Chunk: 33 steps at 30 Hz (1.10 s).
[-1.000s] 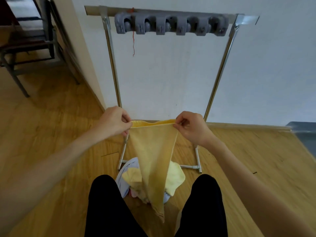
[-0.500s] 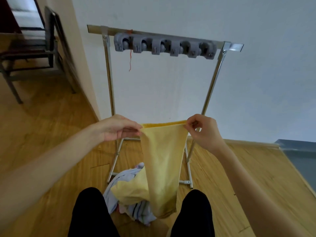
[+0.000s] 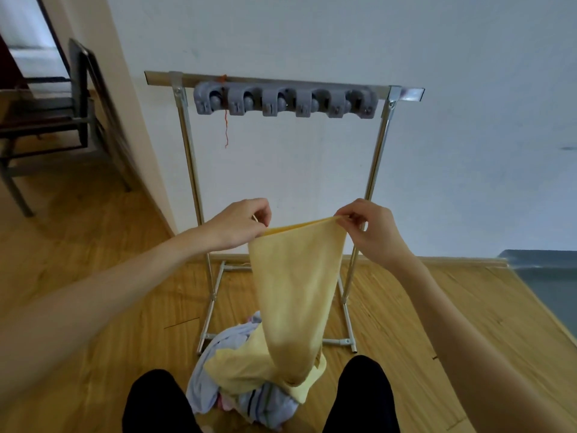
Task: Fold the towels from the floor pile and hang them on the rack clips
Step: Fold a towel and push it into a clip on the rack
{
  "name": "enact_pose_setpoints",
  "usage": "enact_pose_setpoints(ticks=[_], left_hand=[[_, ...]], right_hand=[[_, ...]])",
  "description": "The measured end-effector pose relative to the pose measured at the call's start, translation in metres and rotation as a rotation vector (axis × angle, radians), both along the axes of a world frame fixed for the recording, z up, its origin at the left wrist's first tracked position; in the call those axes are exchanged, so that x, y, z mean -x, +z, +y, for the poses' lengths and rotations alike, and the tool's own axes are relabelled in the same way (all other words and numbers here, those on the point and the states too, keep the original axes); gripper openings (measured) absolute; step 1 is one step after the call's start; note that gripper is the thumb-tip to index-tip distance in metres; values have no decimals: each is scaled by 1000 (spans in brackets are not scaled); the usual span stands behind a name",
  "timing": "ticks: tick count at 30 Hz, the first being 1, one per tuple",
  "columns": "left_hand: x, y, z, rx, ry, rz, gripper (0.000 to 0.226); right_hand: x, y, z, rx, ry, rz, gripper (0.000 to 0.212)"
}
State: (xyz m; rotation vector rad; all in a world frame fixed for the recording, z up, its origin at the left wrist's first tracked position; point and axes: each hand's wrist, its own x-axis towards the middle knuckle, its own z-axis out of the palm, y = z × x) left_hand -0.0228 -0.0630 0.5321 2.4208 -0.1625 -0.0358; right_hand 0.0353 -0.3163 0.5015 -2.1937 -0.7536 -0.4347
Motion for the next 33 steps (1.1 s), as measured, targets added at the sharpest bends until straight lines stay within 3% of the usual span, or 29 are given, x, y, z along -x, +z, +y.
enact_pose_setpoints(ticks=[4, 11, 17, 22, 27, 31, 33], left_hand=[[7, 8, -10, 76, -150, 15, 28], [23, 6, -11, -170, -353, 57, 53], [32, -6, -1, -224, -395, 107, 41], [37, -3, 3, -351, -559, 151, 50], [36, 1, 2, -490, -637, -201, 26], [34, 8, -1, -627, -717, -644, 6], [28, 12, -7, -627, -804, -685, 10]], right_hand=[[-7, 3, 6, 20, -36, 24, 11], [-4, 6, 27, 130, 19, 50, 14], [2, 0, 37, 147, 60, 44, 13], [5, -7, 43, 137, 79, 52, 15], [9, -10, 42, 77, 85, 54, 17], [6, -6, 36, -22, 51, 72, 12], [6, -2, 35, -38, 55, 89, 11]])
